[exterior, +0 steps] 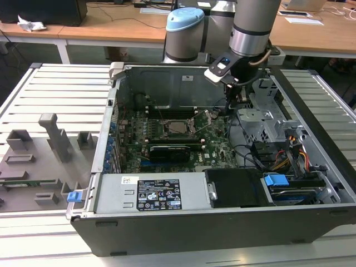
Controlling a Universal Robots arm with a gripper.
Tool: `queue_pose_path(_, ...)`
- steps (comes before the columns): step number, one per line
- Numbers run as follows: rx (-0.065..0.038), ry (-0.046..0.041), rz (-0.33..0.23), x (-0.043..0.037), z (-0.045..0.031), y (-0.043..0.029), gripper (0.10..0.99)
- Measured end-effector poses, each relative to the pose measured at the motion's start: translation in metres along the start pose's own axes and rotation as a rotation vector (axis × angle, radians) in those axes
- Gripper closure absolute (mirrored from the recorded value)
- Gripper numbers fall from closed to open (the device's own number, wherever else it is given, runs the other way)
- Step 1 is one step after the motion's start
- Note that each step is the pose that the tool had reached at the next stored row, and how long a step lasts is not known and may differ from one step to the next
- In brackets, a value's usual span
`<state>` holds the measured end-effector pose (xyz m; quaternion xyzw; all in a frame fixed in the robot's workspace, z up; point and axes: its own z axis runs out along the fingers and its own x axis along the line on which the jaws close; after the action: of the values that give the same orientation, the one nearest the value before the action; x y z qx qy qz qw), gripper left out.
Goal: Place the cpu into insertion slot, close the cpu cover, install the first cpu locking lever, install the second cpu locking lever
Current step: 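Close the cpu cover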
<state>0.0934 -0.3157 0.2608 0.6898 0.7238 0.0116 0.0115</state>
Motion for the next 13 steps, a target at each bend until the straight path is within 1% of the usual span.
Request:
queue_pose_path(6,0.000,0.0000,0.000,-0.0002,0.0002,0.0048,0.980)
queue_pose_path(13,0.001,0.0004,0.000,-0.0005,0.0005,0.0125,0.980)
